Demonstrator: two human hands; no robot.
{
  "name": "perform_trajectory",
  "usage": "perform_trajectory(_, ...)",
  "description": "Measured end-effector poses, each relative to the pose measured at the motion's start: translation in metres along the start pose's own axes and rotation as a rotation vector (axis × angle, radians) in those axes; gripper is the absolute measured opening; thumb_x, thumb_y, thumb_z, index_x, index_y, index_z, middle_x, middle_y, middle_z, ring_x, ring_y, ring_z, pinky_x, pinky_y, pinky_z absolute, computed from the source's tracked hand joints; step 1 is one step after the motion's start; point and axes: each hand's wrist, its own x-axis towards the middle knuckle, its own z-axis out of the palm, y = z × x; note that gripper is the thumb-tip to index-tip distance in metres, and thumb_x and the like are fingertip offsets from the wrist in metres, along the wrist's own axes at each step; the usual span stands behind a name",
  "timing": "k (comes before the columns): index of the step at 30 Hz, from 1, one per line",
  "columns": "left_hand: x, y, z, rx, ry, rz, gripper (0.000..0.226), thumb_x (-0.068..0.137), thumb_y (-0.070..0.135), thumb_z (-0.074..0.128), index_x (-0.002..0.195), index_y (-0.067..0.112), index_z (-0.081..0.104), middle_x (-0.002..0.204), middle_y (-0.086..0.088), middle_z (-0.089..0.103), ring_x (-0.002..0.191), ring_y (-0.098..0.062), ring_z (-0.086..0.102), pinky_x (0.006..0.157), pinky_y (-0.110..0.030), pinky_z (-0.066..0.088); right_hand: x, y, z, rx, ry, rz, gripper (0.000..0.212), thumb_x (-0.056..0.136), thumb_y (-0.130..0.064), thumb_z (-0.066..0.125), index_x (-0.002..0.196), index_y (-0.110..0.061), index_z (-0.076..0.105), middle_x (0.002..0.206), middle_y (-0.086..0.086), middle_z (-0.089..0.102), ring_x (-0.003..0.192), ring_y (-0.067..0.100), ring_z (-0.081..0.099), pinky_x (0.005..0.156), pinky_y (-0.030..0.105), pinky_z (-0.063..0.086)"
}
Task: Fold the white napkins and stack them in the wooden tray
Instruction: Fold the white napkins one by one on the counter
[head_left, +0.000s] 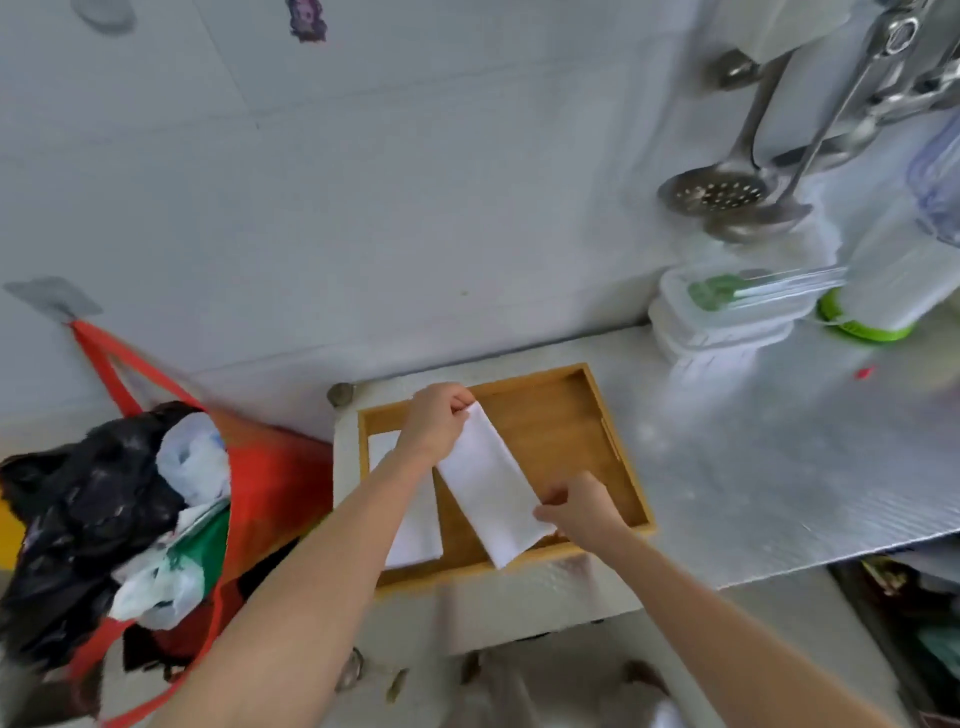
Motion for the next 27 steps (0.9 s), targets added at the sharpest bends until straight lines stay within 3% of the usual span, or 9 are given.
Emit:
perform_trajectory(5,0.032,-0.017,0.007,0.031,-0.202,0.142,0.024,0.094,0.004,0.052,0.109,0.011,0.069,0.111,-0.005,0.068,0.097,-0.013,0.061,0.082,-0.019,0.045,0.004,-0.002,0.044,0.048,0.121,0.125,0.01,0.081,-0.011,0.066,0.077,-0.002,0.064,0.069,0.004,0.056,0.058,0.013,0.049,0.051,0.023,0.04)
perform_trajectory(8,0.039,-0.026,0.015,0.037,-0.263,0.195,0.025,0.096,0.006,0.051,0.112,0.015,0.068,0.112,-0.002,0.067,0.098,-0.01,0.06,0.083,-0.018,0.045,0.004,-0.004,0.058,-0.034,0.179,0.151,0.008,0.084,-0.018,0.064,0.076,-0.014,0.066,0.07,-0.001,0.062,0.058,0.009,0.055,0.049,0.021,0.042)
perform_trajectory(11,0.04,-0.032,0.019,0.042,-0.247,0.221,0.024,0.096,0.007,0.051,0.112,0.015,0.068,0.112,-0.001,0.067,0.1,-0.012,0.061,0.084,-0.02,0.046,0.004,-0.008,0.06,-0.089,0.191,0.155,0.013,0.083,-0.018,0.062,0.07,-0.018,0.062,0.066,-0.004,0.059,0.057,0.009,0.054,0.045,0.019,0.039)
perform_trajectory(18,0.041,-0.043,0.027,0.116,-0.207,0.244,0.021,0.096,0.01,0.051,0.109,0.015,0.067,0.106,-0.002,0.068,0.095,-0.015,0.062,0.084,-0.028,0.053,0.006,-0.016,0.067,-0.179,0.175,0.162,0.01,0.087,-0.017,0.058,0.078,-0.018,0.062,0.073,-0.002,0.059,0.064,0.012,0.057,0.053,0.021,0.047)
perform_trajectory(21,0.043,-0.044,0.034,0.137,-0.2,0.237,0.022,0.097,0.01,0.052,0.111,0.016,0.066,0.106,-0.001,0.068,0.094,-0.014,0.062,0.083,-0.028,0.054,0.007,-0.015,0.066,-0.216,0.185,0.157,0.01,0.088,-0.018,0.058,0.079,-0.021,0.059,0.074,-0.004,0.058,0.063,0.01,0.055,0.049,0.017,0.04)
perform_trajectory(27,0.033,-0.02,0.035,0.181,-0.172,0.246,0.035,0.097,0.016,0.053,0.132,0.016,0.054,0.132,-0.001,0.057,0.119,-0.017,0.055,0.095,-0.028,0.047,-0.005,-0.007,0.047,-0.255,0.263,0.062,0.009,0.088,-0.025,0.061,0.081,-0.022,0.056,0.075,-0.005,0.059,0.066,0.01,0.056,0.051,0.017,0.04)
